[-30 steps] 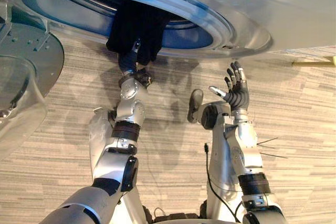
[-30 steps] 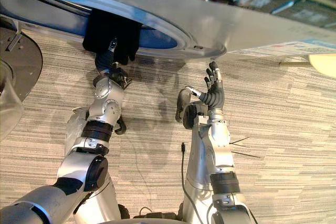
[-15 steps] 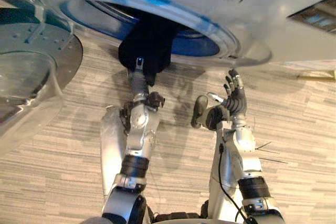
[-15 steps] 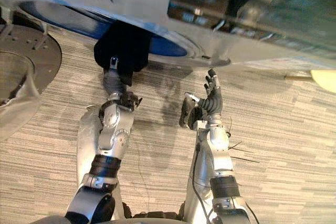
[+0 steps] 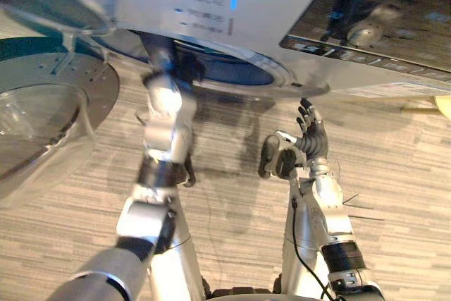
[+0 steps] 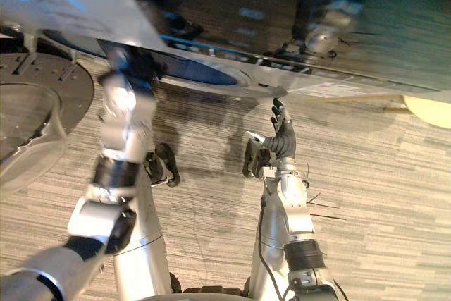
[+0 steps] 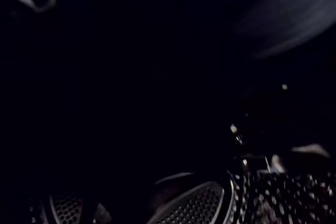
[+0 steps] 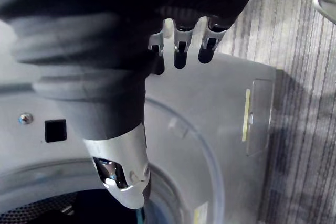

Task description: Pick up the laundry basket with both hands and put the clothes into the washing machine.

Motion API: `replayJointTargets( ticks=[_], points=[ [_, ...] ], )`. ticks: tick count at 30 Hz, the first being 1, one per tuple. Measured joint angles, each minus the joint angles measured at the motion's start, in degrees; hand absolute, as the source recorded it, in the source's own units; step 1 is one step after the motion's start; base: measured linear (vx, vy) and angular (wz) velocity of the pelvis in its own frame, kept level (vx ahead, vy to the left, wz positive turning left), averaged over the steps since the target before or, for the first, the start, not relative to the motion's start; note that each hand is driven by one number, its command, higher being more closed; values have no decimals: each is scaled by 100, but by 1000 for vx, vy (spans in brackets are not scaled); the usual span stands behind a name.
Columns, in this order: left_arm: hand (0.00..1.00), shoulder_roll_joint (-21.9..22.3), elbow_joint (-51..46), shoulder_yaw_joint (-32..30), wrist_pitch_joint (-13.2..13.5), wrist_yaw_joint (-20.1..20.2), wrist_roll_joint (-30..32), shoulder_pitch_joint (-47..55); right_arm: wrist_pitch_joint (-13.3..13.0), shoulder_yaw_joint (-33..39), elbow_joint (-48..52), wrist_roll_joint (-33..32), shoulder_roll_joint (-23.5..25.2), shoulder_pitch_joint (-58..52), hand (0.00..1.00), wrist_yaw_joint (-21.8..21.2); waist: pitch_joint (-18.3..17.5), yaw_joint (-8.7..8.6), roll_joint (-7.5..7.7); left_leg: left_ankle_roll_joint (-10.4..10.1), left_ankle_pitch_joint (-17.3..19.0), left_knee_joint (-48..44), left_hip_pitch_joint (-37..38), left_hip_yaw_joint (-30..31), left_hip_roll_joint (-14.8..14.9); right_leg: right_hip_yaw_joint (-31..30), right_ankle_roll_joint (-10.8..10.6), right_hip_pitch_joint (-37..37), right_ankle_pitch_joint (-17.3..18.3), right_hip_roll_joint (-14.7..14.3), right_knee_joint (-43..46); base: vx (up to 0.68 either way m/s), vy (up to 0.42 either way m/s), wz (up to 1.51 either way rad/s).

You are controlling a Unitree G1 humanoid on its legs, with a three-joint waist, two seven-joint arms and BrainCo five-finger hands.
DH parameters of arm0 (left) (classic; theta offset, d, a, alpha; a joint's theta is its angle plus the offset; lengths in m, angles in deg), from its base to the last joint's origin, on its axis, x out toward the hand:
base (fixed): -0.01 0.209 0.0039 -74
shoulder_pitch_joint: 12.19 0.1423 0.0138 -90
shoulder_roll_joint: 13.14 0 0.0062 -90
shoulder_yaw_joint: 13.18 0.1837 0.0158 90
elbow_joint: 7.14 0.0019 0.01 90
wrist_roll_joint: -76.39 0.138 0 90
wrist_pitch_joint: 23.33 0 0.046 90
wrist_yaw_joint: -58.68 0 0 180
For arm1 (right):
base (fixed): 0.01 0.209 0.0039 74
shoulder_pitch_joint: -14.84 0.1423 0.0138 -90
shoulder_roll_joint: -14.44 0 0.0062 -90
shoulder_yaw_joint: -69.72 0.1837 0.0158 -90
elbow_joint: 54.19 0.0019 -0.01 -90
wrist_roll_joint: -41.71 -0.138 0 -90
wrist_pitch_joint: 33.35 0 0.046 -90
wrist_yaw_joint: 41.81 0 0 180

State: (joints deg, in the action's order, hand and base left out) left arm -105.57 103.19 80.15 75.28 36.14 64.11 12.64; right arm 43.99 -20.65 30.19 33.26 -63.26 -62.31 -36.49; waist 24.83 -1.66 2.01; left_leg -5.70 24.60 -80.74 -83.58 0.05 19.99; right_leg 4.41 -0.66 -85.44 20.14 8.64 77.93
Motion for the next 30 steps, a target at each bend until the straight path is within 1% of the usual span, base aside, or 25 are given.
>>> replayJointTargets(
  ticks=[1,2,4,5,6,7,9,10,11,12,14,15,18,20,21,25,27,28,29,30],
  points=[
    [100,-65,214,68,-132,3,341,-197,-2,10,18,-5,0,34,0,-35,-2,-34,0,10,8,-28,-9,10,6,3,-3,-1,-5,-19,3,41,-2,-12],
    [0,-122,304,125,-185,6,505,-291,-14,12,33,-4,-1,48,0,-52,-2,-59,0,13,10,-28,-21,2,10,-7,-13,-17,-13,-49,-6,18,-6,-9],
    [0,-204,609,261,-339,105,1071,-505,-77,13,49,-51,4,77,0,-101,-2,-83,0,18,14,-38,-41,-29,39,-50,-43,-60,-51,-71,-34,10,-7,-14],
    [0,-232,784,322,-456,175,1519,-597,-106,18,115,-102,4,82,0,-187,-2,-76,0,21,16,-38,-80,-35,115,-60,-77,-112,-75,-105,-81,0,0,-25],
    [0,-253,1000,333,-601,295,2003,-677,-129,29,209,-138,4,89,0,-251,-2,-82,1,22,17,-38,-136,-37,145,-71,-103,-169,-119,-155,-128,-3,0,-25],
    [0,-253,1143,332,-690,377,2240,-731,-158,44,257,-174,3,88,0,-288,-2,-91,1,22,17,-40,-167,-41,167,-77,-111,-200,-145,-171,-145,-4,3,-22],
    [0,-251,1656,315,-1012,708,2872,-851,-231,97,336,-226,14,115,0,-351,-1,-136,1,21,15,-54,-280,-53,209,-82,-112,-306,-241,-207,-197,3,4,-14],
    [0,-243,1760,309,-1074,777,2939,-846,-231,114,344,-230,20,118,0,-373,0,-148,3,21,15,-64,-296,-53,215,-88,-117,-320,-250,-217,-198,9,5,-10],
    [0,-206,1913,258,-1239,970,3177,-844,-231,161,380,-242,33,107,0,-434,0,-160,3,21,16,-82,-333,-54,223,-107,-137,-355,-263,-236,-199,18,3,-7],
    [0,-185,2009,175,-1337,1102,3337,-844,-230,182,389,-243,59,123,0,-443,0,-190,3,21,16,-103,-371,-46,225,-111,-144,-381,-278,-242,-198,21,4,-6],
    [0,-101,2030,-24,-1402,1182,3335,-834,-228,236,411,-243,132,118,0,-443,0,-217,4,24,16,-124,-398,-46,222,-117,-156,-399,-296,-240,-196,17,4,0],
    [0,-18,2028,-150,-1403,1239,3332,-829,-225,262,411,-242,156,100,0,-444,0,-220,4,28,17,-128,-395,-48,214,-124,-158,-395,-297,-237,-194,35,7,1],
    [0,27,1884,-184,-1393,1244,3283,-713,-223,286,412,-240,202,86,0,-444,-1,-229,5,31,17,-127,-370,-46,199,-127,-159,-372,-295,-225,-177,30,-1,3],
    [0,46,1302,-262,-1343,1172,3097,-302,-222,284,411,-240,248,78,0,-438,-1,-233,6,31,17,-111,-339,-45,196,-123,-154,-345,-288,-222,-175,42,-11,3],
    [0,87,968,-354,-1264,1058,2980,6,-222,292,410,-239,263,67,0,-431,-1,-236,6,31,17,-95,-303,-48,191,-119,-144,-316,-274,-212,-175,35,-11,5],
    [0,250,215,-476,-1144,808,2760,1024,-206,295,403,-220,281,-50,0,-401,-3,-225,9,22,12,44,-51,-79,118,-110,-100,-99,-205,-142,-192,45,-19,15],
    [0,615,-305,-745,-1028,636,2653,1841,-173,290,403,-158,299,-158,0,-349,-10,-201,19,15,10,132,140,-75,96,-76,-79,85,-134,-108,-215,62,-25,13],
    [0,713,-390,-802,-995,587,2615,2035,-169,289,401,-150,311,-181,0,-315,-10,-203,19,14,10,158,184,-78,86,-55,-66,139,-111,-79,-219,72,-30,17],
    [0,988,-580,-875,-890,468,2441,2531,-133,284,398,-101,336,-250,0,-245,-11,-186,19,6,6,225,336,-75,74,-18,-62,299,-59,-51,-233,73,-35,18],
    [0,1167,-708,-878,-824,431,2310,2880,-90,284,393,-89,332,-311,0,-213,-11,-157,20,1,6,274,462,-72,61,-3,-54,417,-22,-42,-254,61,-31,15]
  ],
)
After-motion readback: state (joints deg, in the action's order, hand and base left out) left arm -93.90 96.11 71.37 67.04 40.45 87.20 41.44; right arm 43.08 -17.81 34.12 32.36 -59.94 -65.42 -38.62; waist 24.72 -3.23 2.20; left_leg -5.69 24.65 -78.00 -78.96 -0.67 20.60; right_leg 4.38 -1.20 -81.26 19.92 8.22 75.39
